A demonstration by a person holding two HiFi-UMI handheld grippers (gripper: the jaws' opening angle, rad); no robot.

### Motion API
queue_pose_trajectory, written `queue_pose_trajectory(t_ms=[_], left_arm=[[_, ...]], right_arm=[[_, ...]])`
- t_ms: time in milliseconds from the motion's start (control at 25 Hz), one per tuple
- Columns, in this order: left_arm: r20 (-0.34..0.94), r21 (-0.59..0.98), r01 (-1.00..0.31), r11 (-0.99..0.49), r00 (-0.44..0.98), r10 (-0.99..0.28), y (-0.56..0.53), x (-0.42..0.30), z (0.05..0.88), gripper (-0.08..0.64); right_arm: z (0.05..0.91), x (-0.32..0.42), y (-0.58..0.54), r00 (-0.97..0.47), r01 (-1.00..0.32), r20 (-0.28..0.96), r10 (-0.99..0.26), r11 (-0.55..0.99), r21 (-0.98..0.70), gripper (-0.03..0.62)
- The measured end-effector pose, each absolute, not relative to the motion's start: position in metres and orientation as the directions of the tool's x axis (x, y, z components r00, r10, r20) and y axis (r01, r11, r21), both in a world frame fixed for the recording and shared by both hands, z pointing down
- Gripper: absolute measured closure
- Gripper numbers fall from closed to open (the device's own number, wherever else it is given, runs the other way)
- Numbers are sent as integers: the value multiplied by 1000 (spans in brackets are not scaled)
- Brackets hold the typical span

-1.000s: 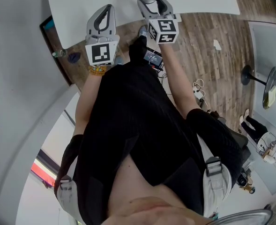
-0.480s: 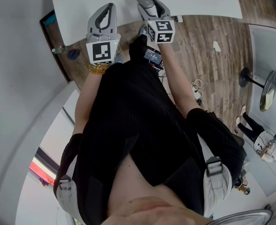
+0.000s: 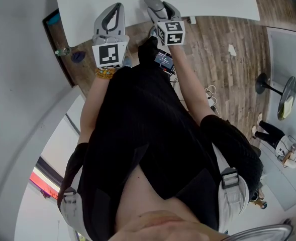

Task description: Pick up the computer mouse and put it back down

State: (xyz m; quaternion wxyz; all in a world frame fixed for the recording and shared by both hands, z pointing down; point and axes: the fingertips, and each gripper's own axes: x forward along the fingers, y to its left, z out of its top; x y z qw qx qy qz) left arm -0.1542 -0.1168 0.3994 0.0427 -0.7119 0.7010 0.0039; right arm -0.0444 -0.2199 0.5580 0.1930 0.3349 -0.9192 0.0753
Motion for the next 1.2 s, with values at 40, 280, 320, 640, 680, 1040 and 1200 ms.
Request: queue_pose_trajectory(t_ms=[40,280,320,640,680,1040,1200], left_arm=[[-66,-57,-998,-15,19,-998,-117,-153,400,546],[-64,-56,-998,-23,27,-998,-116,-150,402,546],[-64,-56,-998,-23,26,-998,-117,-149,402,546],[-63,-55,-998,-29,33,-997,-117,-145,403,546],[-62,-56,-998,-31,34,-997,-117,-145,403,546],[-57,-58,-998,-36,40,-998,-119,-142,404,546],[-56,-59,-998,-35,38,-998,-119,-144,404,546]], right_arm=[[561,-44,-219,-700,-643,413,-583,766,-9,311],[576,-41,-217,-691,-642,447,-568,766,-19,311],[578,-40,-216,-691,-642,451,-566,766,-22,311],[583,-39,-212,-690,-638,465,-554,769,-30,311],[584,-38,-212,-690,-638,467,-554,769,-31,311],[590,-34,-212,-680,-644,486,-549,764,-38,311],[594,-35,-211,-676,-643,495,-546,765,-34,311]])
